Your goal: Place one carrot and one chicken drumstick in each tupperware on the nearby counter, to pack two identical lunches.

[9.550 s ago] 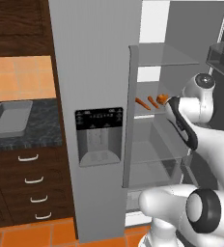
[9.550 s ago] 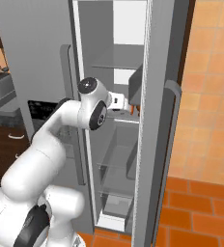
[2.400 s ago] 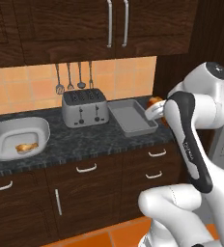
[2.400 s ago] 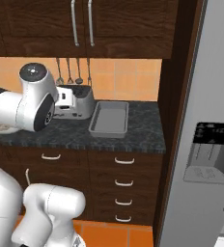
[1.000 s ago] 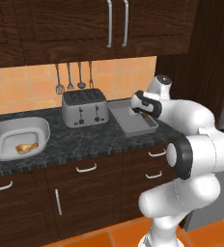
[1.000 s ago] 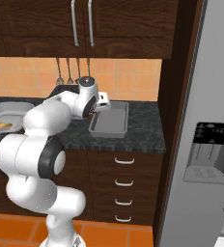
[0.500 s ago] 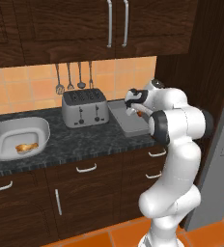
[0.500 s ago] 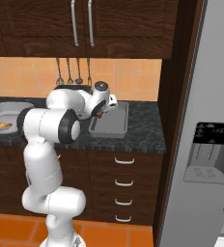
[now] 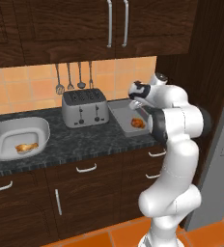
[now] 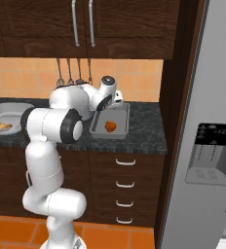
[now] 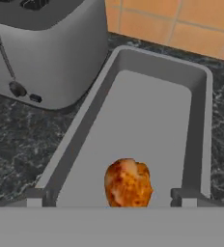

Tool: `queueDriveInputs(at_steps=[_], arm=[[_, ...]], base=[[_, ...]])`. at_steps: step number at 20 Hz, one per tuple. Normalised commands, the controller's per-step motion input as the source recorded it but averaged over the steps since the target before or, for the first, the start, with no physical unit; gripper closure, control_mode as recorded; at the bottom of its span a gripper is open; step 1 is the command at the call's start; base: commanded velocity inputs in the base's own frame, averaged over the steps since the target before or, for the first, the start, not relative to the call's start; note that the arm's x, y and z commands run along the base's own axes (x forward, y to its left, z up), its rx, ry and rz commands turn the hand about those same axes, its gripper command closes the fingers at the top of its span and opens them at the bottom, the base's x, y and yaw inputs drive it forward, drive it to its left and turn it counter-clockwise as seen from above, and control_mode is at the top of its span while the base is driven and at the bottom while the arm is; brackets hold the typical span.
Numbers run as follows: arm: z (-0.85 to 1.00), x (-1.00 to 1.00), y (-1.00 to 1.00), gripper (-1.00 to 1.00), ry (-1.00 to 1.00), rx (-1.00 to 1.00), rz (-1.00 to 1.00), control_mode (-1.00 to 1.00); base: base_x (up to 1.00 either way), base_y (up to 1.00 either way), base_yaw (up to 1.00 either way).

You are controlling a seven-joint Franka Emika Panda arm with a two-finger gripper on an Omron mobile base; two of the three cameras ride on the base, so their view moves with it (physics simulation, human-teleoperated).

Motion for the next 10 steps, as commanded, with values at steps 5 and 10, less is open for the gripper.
queueDriveInputs(at_steps=[5,10], arm=[[0.39,-1.00,0.32,-1.00,0.00,0.10,-0.13,-1.00],[0.10,-1.00,0.06,-1.00,-0.05,0.08,-0.06,-1.00]], base=[[0.00,0.00,0.00],[0.00,0.00,0.00]])
